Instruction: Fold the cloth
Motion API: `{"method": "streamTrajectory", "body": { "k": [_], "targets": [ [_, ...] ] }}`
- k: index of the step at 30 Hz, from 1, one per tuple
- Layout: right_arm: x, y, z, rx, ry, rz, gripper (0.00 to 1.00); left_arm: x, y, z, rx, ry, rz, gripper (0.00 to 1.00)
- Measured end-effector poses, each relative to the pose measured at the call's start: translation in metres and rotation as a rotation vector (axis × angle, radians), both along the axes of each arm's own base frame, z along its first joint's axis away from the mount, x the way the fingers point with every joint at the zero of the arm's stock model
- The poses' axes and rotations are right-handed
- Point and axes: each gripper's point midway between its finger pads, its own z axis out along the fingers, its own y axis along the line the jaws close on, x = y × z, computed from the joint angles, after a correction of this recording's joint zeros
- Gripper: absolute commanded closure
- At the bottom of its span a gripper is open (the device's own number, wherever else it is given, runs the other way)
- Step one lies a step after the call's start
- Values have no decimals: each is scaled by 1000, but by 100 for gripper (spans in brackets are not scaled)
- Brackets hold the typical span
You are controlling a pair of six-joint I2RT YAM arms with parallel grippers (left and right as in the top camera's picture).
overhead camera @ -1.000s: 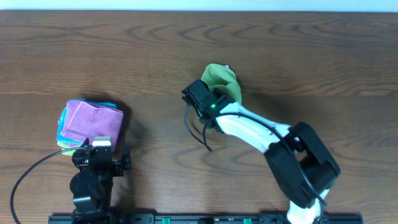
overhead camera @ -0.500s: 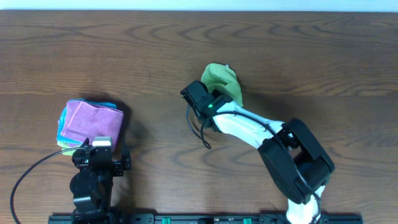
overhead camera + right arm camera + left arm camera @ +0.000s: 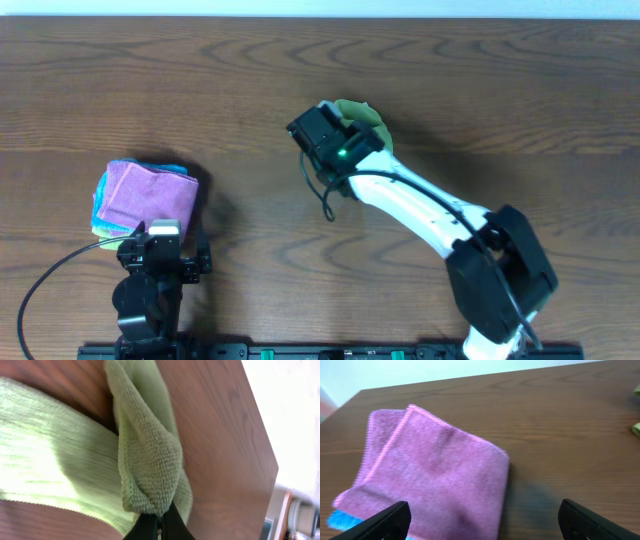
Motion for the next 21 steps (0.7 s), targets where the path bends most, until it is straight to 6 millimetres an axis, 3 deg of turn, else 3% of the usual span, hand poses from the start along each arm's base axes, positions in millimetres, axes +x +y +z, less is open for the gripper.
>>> {"method": "streamTrajectory", "body": {
  "k": [4,13,21],
  "targets": [
    [-2,-35,8,17,-14,-145,99,0,-7,0,-83,-4,-15,5],
    [-10,-117,4,40,-31,-502,99,0,-17,1,-309,-5,10,5],
    [-19,-180,3,73,-65,-774,99,-2,-40,2,-407,13,-103,5]
  ]
}}
